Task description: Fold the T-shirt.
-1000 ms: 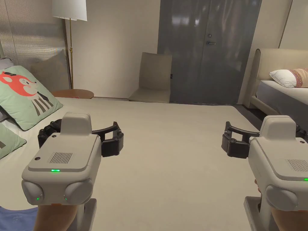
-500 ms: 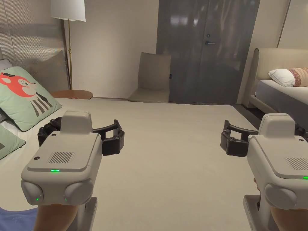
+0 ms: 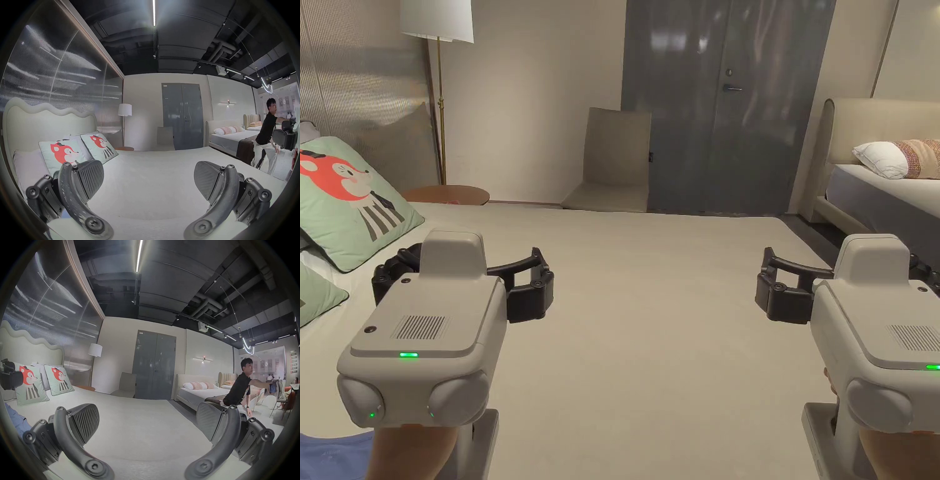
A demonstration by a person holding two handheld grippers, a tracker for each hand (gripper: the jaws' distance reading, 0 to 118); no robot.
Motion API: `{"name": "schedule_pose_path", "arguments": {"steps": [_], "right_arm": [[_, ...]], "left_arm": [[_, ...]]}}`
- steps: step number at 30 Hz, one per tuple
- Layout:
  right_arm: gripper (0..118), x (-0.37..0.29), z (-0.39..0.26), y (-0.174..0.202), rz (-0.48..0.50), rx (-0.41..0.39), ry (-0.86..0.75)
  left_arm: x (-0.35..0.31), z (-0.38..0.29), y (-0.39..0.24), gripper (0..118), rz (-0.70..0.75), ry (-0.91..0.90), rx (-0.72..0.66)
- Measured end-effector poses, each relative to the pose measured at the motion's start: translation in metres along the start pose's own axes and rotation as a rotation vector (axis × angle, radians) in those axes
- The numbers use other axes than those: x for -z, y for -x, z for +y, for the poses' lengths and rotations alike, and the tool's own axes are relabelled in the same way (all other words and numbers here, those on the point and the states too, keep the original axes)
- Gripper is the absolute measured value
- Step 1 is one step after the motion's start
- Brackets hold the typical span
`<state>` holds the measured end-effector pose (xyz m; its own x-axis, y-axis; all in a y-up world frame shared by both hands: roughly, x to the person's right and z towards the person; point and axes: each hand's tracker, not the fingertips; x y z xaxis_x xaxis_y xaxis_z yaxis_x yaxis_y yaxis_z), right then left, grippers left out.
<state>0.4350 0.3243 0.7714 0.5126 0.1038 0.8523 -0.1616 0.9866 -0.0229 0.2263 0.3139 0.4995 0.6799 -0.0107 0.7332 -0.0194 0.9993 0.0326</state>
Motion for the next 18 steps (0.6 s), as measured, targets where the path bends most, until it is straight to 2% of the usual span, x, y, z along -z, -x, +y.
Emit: {"name": "schedule_pose_path", "arguments": {"steps": [18], "right_arm": [[118,-0.0016,-0.0009,0.0003,0.0,0.001,-0.001]], "left_arm": [[-0.002,-0.0012,-0.0001,111,0.005,-0.003,0.001]]}}
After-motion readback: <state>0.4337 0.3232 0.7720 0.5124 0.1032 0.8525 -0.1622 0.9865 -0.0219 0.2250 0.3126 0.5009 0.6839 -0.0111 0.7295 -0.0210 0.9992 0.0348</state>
